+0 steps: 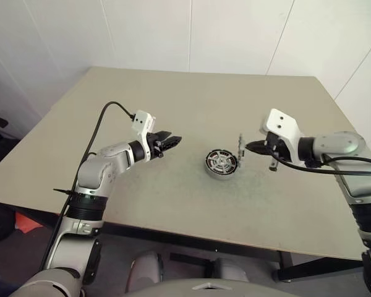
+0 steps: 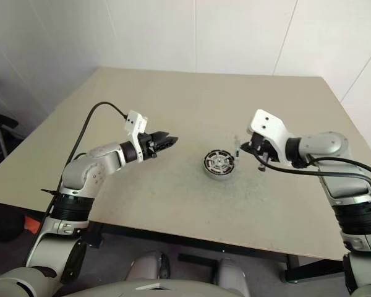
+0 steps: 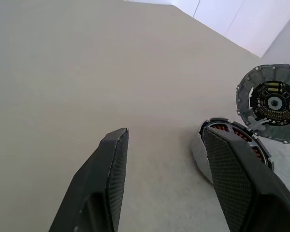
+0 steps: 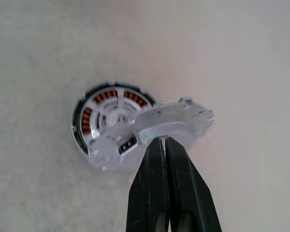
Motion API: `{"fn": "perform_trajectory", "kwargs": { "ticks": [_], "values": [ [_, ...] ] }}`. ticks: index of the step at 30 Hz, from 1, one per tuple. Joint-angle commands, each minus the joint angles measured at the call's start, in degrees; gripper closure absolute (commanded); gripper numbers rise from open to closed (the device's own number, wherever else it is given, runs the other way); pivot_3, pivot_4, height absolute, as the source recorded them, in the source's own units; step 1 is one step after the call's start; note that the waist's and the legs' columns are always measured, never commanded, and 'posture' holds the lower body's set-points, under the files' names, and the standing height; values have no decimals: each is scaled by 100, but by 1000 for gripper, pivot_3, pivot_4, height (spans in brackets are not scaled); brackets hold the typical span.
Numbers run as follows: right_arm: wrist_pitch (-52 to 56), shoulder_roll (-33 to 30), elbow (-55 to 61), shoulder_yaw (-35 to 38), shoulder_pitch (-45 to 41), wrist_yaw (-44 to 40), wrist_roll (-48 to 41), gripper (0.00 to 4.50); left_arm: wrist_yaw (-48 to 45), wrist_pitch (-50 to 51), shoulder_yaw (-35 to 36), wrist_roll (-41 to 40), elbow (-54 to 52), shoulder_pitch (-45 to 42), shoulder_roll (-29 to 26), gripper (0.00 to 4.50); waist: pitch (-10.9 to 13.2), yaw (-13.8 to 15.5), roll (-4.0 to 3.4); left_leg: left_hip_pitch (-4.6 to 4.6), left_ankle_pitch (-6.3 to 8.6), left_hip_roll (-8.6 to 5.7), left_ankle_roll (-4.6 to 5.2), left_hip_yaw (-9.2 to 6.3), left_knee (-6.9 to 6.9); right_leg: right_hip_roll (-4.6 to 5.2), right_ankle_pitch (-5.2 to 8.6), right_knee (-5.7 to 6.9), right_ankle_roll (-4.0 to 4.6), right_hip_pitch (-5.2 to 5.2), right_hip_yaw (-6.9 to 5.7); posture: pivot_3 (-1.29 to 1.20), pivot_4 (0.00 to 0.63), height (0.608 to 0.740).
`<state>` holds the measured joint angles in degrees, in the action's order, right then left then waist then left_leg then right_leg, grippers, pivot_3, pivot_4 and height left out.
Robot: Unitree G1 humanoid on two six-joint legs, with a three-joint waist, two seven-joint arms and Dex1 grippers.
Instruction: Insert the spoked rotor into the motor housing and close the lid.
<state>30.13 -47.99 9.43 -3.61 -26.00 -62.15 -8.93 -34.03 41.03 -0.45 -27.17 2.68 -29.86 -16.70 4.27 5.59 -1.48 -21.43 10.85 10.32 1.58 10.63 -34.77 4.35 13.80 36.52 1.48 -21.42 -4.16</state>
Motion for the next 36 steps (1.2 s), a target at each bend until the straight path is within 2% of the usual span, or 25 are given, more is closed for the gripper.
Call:
{"fn": "perform_trajectory", "kwargs": {
  "ticks": [1, 9, 16, 22, 29, 33, 36],
  "values": [
    [49, 232, 61, -378, -186, 163, 108, 4474, 114, -146, 175, 20, -51, -71, 21, 1897, 0, 9, 1, 0, 0, 0, 0, 0, 1, 0, 0, 0, 0, 1, -1, 0, 0, 740],
    [-7, 831, -503, -1033, -127, 617, 445, 4474, 238, -184, 335, 16, -63, -98, 3, 1897, 1, 16, 5, -7, 0, -4, -1, -2, 2, 1, 0, -3, 0, -2, 0, 0, 0, 740],
    [93, 1393, -624, -904, -80, 1081, 303, 4474, 263, -210, 321, 83, -78, -33, 33, 1897, 2, 3, 7, -5, -4, -4, -8, -4, 7, 1, 0, -3, -1, -5, 1, 0, 0, 740],
    [-28, 1436, -614, -923, 186, 1375, 475, 4474, 270, -292, 238, 157, -43, -20, 139, 1897, 2, 21, 8, -8, -5, -7, -11, -6, 14, 1, 0, -4, 0, -7, 1, 0, 0, 740],
    [-101, 1481, -665, -692, 456, 1618, 392, 4474, 244, -373, 173, 252, 30, 4, 236, 1897, 1, 27, 10, 1, -5, -8, -11, -11, 16, 1, 2, -17, -3, 12, 0, 0, 0, 740],
    [214, 1806, -73, -52, 461, 1676, -370, 4474, 214, -384, 157, 271, -15, 78, 213, 1897, 2, 12, 11, 7, -8, -11, -15, -12, 29, 0, 3, -43, -5, 20, 0, 0, 0, 740],
    [222, 1787, 88, 81, 341, 1702, -457, 4474, 138, -372, 143, 250, -39, 101, 191, 1897, 1, -4, 13, 4, -12, -11, -19, -11, 48, -3, 1, -70, -5, 21, 0, 0, 0, 740]
  ]
}}
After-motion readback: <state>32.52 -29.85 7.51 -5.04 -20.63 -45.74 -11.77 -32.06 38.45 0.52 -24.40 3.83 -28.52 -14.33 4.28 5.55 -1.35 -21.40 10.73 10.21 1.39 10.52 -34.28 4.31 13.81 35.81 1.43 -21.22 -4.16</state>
